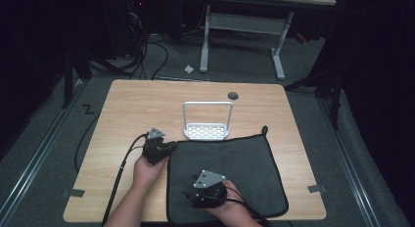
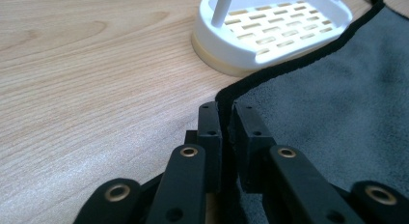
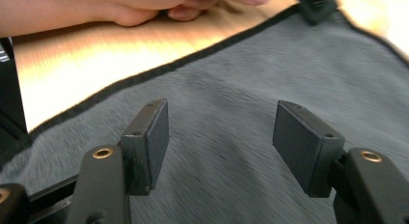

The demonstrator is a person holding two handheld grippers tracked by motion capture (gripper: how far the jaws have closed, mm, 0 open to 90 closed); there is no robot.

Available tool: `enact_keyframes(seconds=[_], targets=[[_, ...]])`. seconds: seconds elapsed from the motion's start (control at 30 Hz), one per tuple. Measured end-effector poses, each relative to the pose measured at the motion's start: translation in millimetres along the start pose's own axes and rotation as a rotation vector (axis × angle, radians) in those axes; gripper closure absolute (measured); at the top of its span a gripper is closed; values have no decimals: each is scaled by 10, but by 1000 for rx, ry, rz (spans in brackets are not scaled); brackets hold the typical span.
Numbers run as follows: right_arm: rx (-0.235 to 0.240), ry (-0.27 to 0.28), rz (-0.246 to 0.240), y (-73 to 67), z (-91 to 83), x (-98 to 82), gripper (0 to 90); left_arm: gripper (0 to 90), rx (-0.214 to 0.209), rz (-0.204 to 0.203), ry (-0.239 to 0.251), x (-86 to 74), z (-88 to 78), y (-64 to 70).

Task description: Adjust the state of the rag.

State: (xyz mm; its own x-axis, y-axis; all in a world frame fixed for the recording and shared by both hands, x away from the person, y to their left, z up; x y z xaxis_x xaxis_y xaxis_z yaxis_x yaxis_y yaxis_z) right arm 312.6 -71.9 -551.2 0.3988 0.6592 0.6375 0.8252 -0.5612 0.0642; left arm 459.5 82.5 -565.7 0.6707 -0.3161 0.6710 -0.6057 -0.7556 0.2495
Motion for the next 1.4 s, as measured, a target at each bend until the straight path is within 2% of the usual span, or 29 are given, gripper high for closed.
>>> enact_keyframes(seconds=[0.1, 0.33, 0.6, 0.8, 0.97, 1.17, 1.4], targets=[[16, -4, -15, -99, 101, 72, 382, 818, -6, -3, 2, -1, -6, -5], [71, -13, -15, -297, 289, 242, 382, 815, -16, -2, 6, -1, -10, -5], [130, -31, -10, -445, 366, 302, 390, 813, -13, -2, 7, -2, -11, -4], [124, -66, -30, -444, 347, 208, 466, 812, -12, -5, 5, -2, -9, -7], [109, -60, -41, -424, 328, 186, 610, 811, -14, -8, 4, -2, -8, -10], [68, -56, -66, -398, 308, 193, 792, 811, -20, -16, 7, -3, -10, -16], [42, 2, -71, -366, 157, 276, 824, 819, -36, -33, 23, -5, -31, -32]])
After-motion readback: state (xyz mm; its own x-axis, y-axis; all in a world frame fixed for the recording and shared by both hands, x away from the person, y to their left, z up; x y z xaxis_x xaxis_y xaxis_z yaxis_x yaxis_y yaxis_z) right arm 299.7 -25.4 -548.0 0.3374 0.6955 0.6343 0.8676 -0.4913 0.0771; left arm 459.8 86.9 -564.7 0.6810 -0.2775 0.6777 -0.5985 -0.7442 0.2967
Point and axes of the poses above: each handheld gripper's, and its own axes: z roughly forward along the jaws, x roughly out of its top, y roughly to its right, the point moved 5 cm from there along z, roughly forward along the jaws, and after that the axes turned 10 degrees about -y, right-handed, at the moved point
